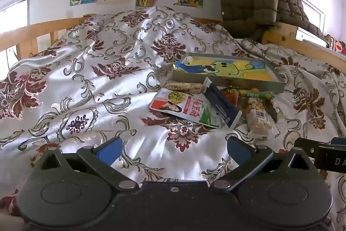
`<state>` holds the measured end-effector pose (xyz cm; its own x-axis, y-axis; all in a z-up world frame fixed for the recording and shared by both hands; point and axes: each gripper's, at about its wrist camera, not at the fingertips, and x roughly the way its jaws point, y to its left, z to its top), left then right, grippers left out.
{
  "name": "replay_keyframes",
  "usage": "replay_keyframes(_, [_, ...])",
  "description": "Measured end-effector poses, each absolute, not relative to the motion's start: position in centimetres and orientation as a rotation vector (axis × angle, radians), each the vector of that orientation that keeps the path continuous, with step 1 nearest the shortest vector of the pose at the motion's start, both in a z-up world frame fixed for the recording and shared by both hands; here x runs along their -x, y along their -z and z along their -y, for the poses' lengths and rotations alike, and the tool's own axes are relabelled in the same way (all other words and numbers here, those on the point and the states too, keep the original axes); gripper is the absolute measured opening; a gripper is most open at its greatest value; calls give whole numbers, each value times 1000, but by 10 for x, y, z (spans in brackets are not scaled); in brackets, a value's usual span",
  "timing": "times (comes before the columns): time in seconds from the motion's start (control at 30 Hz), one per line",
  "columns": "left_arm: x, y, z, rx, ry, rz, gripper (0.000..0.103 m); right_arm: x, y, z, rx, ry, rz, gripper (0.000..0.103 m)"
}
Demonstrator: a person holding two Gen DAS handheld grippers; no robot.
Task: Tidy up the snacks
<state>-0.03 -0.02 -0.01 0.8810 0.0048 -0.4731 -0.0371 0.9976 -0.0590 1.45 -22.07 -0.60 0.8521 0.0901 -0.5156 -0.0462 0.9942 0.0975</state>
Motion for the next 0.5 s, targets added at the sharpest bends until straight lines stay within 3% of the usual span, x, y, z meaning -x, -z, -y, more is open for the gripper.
replay_keyframes(0.5, [0, 0, 0, 61, -24, -498, 102, -15, 6, 221, -79, -70, -548, 103])
